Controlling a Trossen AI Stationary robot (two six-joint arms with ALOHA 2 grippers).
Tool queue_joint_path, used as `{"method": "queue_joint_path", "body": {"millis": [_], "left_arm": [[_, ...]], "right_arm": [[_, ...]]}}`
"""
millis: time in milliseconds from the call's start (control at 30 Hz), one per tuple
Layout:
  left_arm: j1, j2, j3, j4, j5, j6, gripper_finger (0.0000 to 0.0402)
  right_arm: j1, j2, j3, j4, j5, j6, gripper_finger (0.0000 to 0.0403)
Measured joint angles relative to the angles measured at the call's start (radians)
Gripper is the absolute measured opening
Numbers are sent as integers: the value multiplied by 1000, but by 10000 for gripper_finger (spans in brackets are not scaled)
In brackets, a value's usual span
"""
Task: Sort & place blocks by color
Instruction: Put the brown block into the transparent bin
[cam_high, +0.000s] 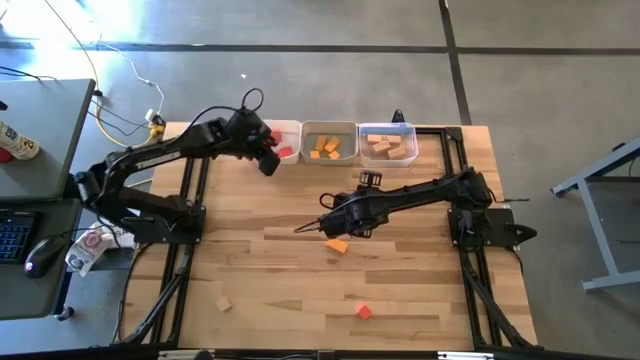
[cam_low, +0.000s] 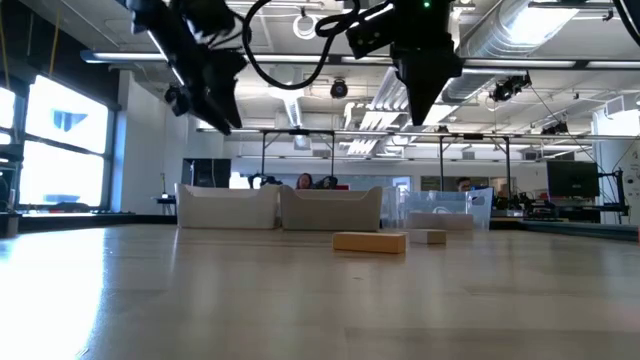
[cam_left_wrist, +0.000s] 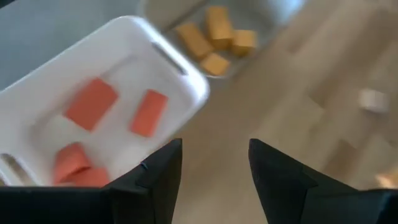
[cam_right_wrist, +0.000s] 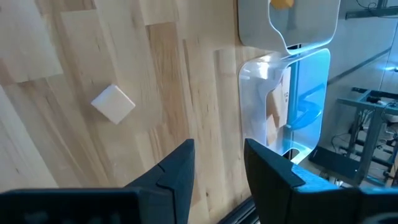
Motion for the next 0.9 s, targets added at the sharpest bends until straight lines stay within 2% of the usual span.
{"method": "queue_joint_path", "body": {"millis": [267, 500, 633, 900], "left_arm": [[-187, -116, 0, -72, 7, -45, 172], [-318, -139, 0, -74, -17, -60, 172], [-346, -137, 0, -74, -47, -64, 172], [-366, -137, 0, -74, -90, -105, 172]], "right_arm": [[0, -3, -13, 2, -8, -21, 124], [-7, -126, -280, 11, -3, -16, 124], [-25, -222, -390, 86, -75, -39, 124], [-95, -432, -548, 372, -272, -224, 124]]}}
